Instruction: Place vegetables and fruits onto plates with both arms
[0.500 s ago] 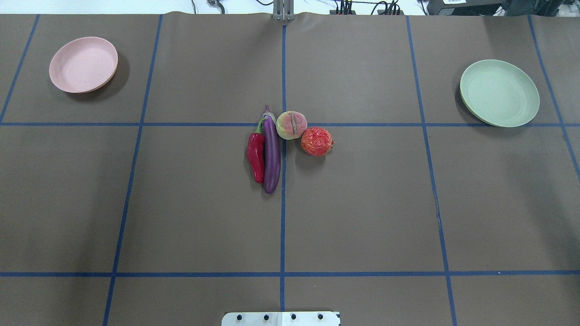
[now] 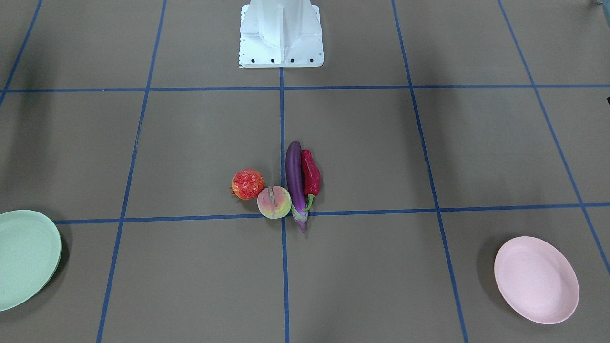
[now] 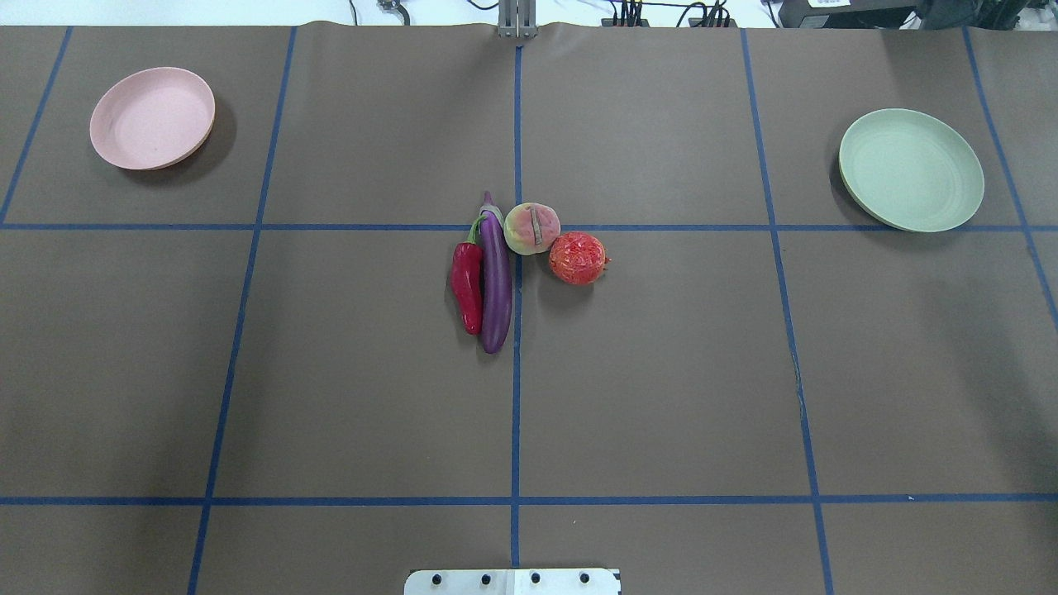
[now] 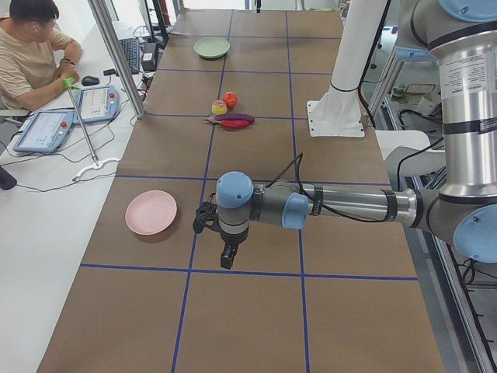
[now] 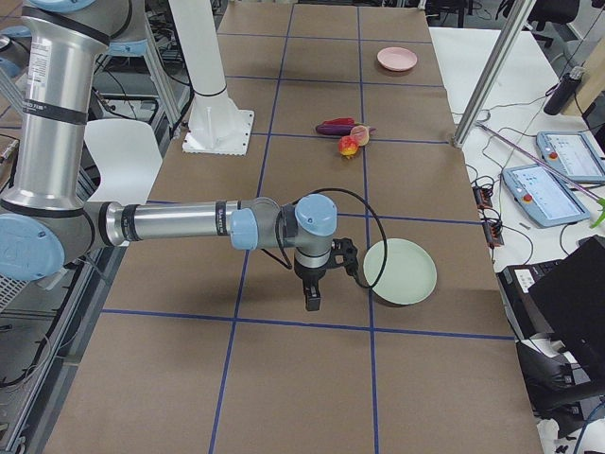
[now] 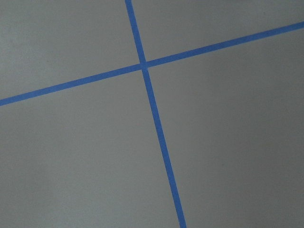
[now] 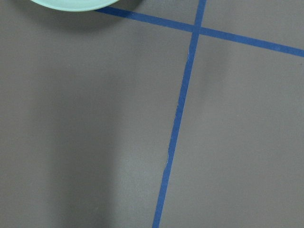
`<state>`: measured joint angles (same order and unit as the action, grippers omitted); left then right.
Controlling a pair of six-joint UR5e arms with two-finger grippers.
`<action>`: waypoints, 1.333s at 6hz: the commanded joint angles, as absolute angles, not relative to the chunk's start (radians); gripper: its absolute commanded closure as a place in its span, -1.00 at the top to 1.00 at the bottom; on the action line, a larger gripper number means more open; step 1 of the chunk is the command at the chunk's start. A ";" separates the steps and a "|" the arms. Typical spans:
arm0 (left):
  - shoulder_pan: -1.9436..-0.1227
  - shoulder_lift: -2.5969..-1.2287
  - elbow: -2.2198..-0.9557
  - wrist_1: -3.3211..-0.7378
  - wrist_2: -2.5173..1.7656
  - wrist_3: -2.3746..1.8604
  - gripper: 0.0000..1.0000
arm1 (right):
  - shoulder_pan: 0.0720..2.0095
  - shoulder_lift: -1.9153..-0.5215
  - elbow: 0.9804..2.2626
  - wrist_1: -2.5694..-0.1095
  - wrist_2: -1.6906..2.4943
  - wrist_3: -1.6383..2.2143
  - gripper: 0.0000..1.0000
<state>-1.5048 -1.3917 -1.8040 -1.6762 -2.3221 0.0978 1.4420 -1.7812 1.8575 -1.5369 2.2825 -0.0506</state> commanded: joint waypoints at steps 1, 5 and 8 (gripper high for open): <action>-1.505 -1.391 -1.807 -1.677 -2.321 0.100 1.00 | 1.442 -1.782 1.826 -1.305 2.304 -0.038 1.00; -1.505 -1.390 -1.798 -1.678 -2.325 0.100 1.00 | 1.255 -1.527 1.842 -1.143 2.368 0.036 0.99; -1.505 -1.390 -1.796 -1.678 -2.326 0.100 1.00 | 0.937 -1.272 1.833 -1.134 2.210 0.407 0.99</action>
<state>-1.5049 -1.3897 -1.7965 -1.6782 -2.3255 0.0997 1.0579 -1.3523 1.8384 -1.1311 2.2777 0.2871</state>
